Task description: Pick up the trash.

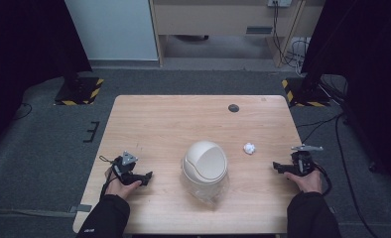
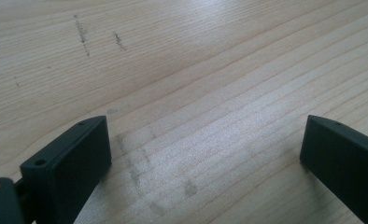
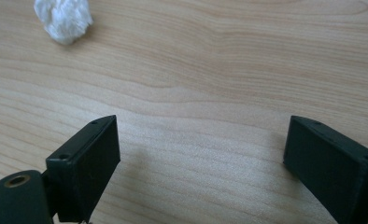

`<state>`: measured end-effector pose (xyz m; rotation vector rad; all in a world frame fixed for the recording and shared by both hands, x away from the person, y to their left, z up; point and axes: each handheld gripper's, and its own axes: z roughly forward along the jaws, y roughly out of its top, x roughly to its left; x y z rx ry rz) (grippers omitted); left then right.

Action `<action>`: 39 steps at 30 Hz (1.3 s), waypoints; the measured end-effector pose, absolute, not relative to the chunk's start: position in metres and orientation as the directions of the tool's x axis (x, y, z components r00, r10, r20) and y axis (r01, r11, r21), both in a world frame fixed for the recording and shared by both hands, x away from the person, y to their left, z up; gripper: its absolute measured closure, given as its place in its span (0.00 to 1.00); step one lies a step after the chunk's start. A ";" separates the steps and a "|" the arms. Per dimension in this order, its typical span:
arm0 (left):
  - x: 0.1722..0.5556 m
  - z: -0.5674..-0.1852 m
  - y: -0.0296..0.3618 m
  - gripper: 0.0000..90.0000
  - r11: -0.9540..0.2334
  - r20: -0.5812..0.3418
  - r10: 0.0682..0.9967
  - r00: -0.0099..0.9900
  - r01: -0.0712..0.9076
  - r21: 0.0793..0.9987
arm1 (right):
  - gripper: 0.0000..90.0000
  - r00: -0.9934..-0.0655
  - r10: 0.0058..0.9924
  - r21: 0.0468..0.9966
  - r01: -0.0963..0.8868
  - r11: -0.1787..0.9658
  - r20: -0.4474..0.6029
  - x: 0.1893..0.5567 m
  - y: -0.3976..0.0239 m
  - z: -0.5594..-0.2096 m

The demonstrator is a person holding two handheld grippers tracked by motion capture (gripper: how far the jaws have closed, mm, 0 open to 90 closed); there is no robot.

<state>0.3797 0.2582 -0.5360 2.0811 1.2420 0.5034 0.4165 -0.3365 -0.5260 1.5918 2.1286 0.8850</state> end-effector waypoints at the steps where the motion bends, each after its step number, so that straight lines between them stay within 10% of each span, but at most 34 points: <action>1: 0.380 -0.536 0.258 0.02 -0.336 -0.005 0.879 0.476 0.628 0.702 | 0.12 -0.315 0.944 0.656 0.733 0.179 0.095 0.416 -0.336 -0.526; 39: 0.379 -0.536 0.259 0.02 -0.337 -0.004 0.879 0.477 0.627 0.703 | 0.07 -0.409 0.902 0.887 0.457 0.072 0.137 0.389 -0.319 -0.437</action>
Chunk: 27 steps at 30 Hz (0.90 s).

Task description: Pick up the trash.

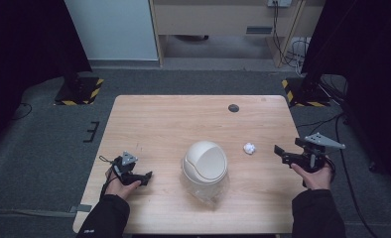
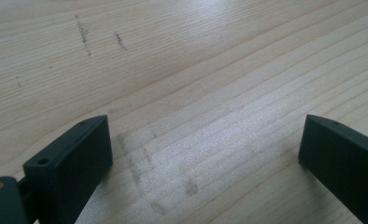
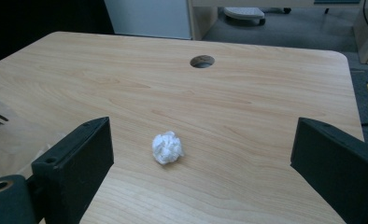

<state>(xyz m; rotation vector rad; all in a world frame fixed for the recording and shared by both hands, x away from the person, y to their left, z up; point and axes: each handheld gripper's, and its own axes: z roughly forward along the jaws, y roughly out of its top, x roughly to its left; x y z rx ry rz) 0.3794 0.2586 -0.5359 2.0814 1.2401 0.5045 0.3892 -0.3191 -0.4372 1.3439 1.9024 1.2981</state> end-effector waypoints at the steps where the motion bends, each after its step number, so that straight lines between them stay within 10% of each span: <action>1: 0.379 -0.536 0.259 0.02 -0.338 -0.004 0.879 0.478 0.627 0.703 | 0.07 -0.415 0.900 0.888 0.454 0.075 0.135 0.389 -0.318 -0.436; 27: 0.380 -0.536 0.259 0.02 -0.341 -0.002 0.878 0.480 0.627 0.701 | 0.06 -0.538 0.833 0.941 0.331 0.069 0.128 0.378 -0.286 -0.390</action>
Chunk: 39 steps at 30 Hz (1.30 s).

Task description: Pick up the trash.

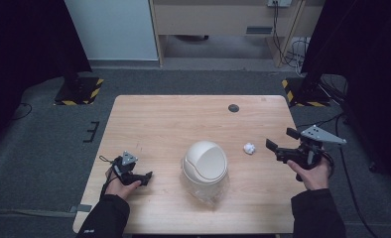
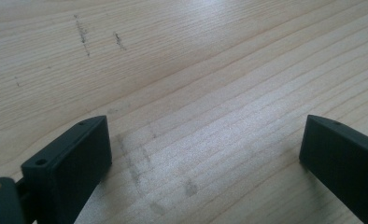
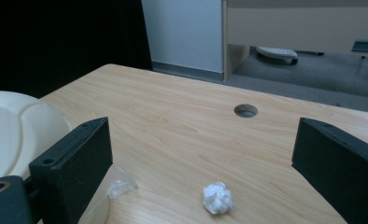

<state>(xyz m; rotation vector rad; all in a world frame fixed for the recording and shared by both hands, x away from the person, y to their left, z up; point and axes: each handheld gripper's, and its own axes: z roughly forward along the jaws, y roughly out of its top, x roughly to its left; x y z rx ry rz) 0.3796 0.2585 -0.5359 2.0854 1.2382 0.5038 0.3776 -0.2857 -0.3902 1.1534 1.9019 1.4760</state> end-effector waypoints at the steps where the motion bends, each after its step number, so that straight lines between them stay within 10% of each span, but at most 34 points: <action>1: 0.380 -0.536 0.259 0.02 -0.341 -0.002 0.878 0.480 0.627 0.701 | 0.06 -0.538 0.833 0.941 0.331 0.069 0.128 0.378 -0.286 -0.390; 39: 0.380 -0.536 0.258 0.01 -0.341 -0.002 0.877 0.480 0.627 0.700 | 0.07 -0.725 0.674 0.947 0.298 0.115 0.146 0.373 -0.200 -0.391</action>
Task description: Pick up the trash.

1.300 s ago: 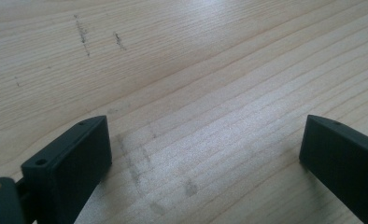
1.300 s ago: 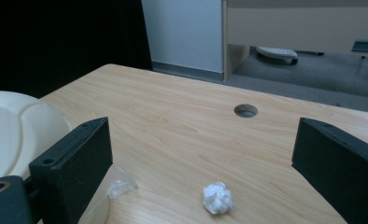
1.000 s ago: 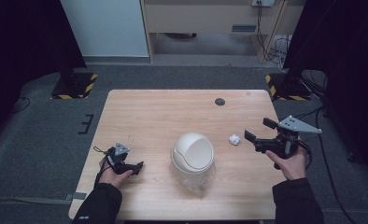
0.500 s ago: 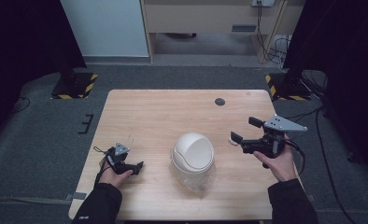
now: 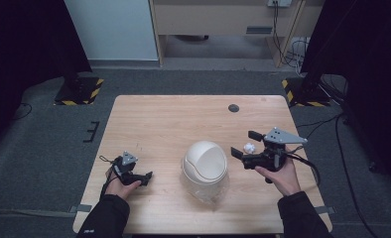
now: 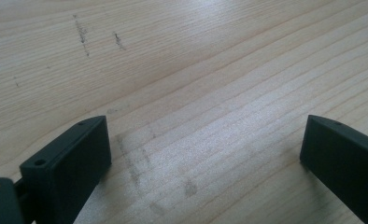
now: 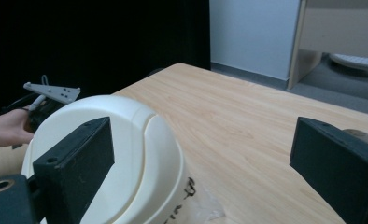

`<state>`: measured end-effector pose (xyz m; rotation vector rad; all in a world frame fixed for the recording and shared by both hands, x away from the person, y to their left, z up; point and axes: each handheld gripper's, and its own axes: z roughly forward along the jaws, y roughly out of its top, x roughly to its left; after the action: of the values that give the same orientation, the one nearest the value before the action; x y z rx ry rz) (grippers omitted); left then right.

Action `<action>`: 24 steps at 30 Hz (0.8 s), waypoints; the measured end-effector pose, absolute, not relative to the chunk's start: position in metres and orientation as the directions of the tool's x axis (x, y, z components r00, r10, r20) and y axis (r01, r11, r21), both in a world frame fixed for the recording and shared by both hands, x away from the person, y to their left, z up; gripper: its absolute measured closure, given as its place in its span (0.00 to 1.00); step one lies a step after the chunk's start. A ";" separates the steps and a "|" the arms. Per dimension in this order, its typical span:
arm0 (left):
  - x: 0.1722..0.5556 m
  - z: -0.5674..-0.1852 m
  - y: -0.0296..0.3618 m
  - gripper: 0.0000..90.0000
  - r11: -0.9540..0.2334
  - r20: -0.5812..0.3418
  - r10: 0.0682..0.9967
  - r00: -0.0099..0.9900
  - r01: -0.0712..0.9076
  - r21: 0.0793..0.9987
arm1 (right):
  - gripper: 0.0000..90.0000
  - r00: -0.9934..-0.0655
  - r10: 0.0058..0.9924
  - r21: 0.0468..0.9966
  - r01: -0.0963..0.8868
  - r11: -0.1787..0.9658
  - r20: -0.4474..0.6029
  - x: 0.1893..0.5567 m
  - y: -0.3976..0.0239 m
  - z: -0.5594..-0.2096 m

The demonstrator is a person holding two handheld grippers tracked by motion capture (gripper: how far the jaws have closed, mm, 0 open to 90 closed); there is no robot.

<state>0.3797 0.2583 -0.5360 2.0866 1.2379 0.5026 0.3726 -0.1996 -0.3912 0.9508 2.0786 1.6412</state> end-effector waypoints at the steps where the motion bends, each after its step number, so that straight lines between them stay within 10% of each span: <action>1: 0.380 -0.536 0.258 0.01 -0.341 -0.003 0.877 0.480 0.627 0.700 | 0.07 -0.728 0.669 0.946 0.301 0.117 0.149 0.373 -0.197 -0.393; 24: 0.380 -0.536 0.258 0.01 -0.342 -0.003 0.876 0.481 0.628 0.699 | 0.07 -0.766 0.626 0.906 0.358 0.224 0.148 0.373 -0.168 -0.421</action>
<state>0.3799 0.2582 -0.5360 2.0882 1.2371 0.5009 0.3728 -0.1681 -0.4207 0.9286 2.2501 1.5595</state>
